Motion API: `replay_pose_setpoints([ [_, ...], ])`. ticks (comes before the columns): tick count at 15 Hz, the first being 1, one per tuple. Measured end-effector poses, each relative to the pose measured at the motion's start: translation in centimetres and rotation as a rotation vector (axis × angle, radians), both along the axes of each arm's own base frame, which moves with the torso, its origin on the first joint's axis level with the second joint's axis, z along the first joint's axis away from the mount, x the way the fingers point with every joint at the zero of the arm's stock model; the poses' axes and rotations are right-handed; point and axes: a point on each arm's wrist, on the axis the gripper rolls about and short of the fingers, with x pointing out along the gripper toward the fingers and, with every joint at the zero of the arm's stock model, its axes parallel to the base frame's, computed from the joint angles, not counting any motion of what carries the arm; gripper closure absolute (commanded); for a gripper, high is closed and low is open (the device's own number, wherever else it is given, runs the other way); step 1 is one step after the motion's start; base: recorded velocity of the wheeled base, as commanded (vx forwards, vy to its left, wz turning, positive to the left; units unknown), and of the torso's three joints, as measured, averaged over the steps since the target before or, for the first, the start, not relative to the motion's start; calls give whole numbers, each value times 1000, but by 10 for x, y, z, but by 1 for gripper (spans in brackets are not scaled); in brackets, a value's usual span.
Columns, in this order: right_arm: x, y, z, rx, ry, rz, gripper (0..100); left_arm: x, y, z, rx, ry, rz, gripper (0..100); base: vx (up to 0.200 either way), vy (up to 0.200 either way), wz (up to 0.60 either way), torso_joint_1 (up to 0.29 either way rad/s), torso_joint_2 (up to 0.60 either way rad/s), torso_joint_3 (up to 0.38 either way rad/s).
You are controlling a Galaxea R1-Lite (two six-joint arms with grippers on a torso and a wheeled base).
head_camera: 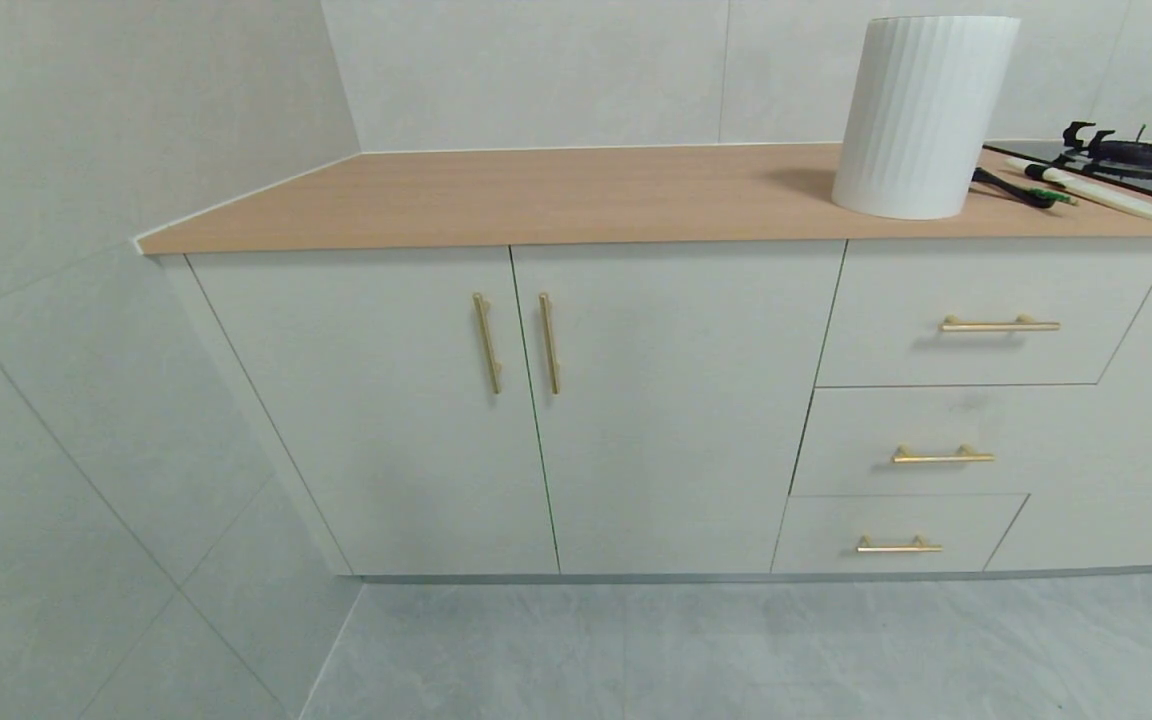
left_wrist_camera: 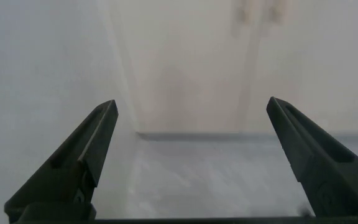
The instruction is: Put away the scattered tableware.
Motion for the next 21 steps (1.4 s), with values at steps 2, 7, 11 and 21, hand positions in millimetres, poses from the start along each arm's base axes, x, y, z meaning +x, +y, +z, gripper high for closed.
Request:
replay_pose_setpoints([
  [2,0,0,-1,4,7,15,0,0,0,-1,-12,7,-9,0,0,0,0,0,0,0],
  [7,0,0,-2,26,8,16,0,0,0,-2,-15,6,-10,0,0,0,0,0,0,0],
  [11,0,0,-2,63,6,15,0,0,0,-2,-11,7,-12,0,0,0,0,0,0,0],
  [21,0,0,-2,65,6,15,0,0,0,-2,-17,8,-13,0,0,-160,0,2,3,2],
])
